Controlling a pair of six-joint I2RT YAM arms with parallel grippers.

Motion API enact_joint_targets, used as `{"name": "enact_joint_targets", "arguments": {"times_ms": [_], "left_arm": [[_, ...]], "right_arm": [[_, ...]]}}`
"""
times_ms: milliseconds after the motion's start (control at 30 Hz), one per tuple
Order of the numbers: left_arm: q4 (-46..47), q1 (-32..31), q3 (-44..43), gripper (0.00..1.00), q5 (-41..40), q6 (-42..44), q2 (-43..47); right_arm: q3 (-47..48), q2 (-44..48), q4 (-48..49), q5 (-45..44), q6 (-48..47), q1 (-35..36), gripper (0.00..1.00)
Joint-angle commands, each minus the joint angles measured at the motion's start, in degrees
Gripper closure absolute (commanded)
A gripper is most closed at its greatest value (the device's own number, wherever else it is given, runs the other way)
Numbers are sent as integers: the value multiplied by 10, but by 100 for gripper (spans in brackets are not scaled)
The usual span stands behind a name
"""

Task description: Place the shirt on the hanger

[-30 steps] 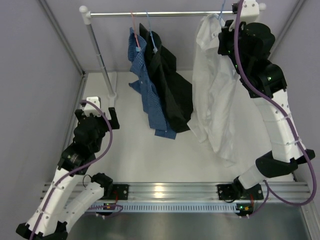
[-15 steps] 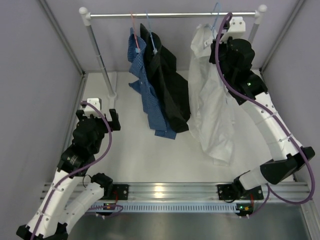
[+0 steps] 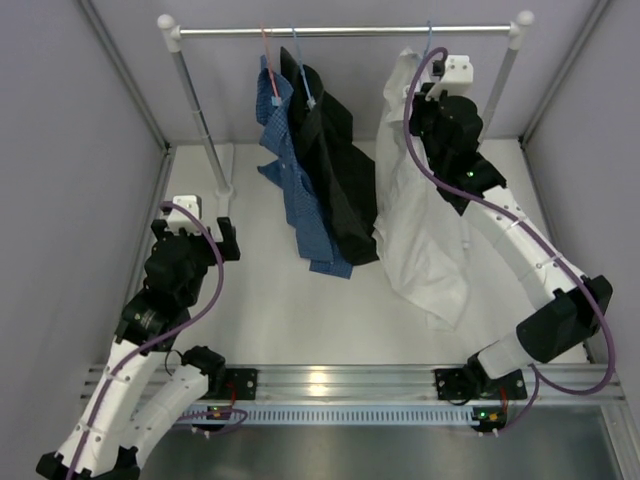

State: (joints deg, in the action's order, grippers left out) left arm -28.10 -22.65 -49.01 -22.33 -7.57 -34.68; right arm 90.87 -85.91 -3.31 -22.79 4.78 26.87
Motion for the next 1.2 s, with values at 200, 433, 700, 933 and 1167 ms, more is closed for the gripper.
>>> {"name": "enact_joint_targets", "arguments": {"times_ms": [200, 433, 700, 933, 1167], "left_arm": [[32, 23, 4, 2, 29, -3, -6], [32, 24, 4, 2, 30, -2, -6], [33, 31, 5, 2, 30, -5, -5], [34, 82, -3, 2, 44, -20, -10], [13, 129, 1, 2, 86, -45, 0]], "right_arm": [[-57, 28, 117, 45, 15, -22, 100], [-68, 55, 110, 71, 1, -33, 66], [-41, 108, 26, 102, -39, -34, 6], [-71, 216, -131, 128, -61, -42, 1], [-232, 415, -299, 21, -10, -41, 1]]}}
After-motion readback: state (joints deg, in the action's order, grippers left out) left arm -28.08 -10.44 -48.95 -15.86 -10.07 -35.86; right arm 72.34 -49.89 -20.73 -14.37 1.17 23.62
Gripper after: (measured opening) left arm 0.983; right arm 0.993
